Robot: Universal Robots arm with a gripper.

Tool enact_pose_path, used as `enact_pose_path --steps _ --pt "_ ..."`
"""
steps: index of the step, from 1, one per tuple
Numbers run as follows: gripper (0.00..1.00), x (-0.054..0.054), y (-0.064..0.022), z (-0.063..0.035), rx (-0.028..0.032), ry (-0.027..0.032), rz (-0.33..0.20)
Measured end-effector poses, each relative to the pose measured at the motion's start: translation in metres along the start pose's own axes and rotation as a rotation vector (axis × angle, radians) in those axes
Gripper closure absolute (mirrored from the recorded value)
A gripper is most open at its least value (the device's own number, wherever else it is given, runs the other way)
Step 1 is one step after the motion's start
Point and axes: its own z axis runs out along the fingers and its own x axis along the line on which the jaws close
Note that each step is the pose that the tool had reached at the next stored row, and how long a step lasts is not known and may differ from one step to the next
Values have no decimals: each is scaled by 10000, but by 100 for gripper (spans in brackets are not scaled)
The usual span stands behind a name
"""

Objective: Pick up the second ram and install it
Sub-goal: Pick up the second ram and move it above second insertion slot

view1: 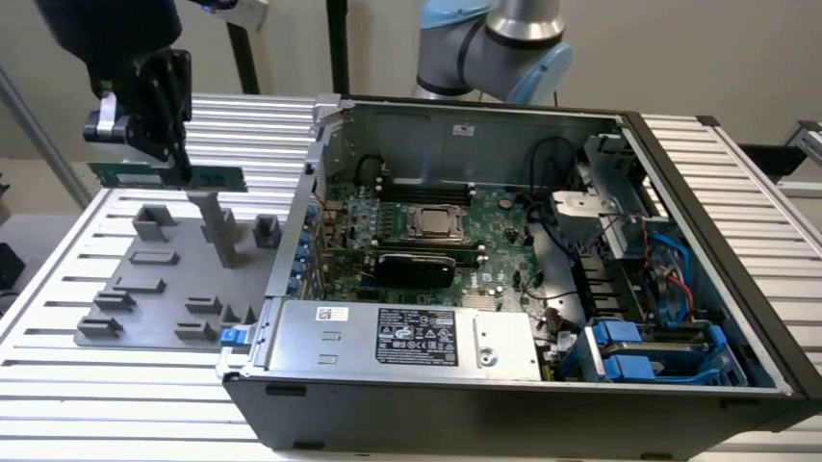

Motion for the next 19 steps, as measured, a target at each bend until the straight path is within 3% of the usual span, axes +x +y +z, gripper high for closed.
enact_pose_path --steps 5,8,19 --pt "100 -5 -222 -217 -4 2 0" --pt "100 -13 -355 -288 -3 0 -1" --pt "100 -66 -843 -346 -3 0 0"
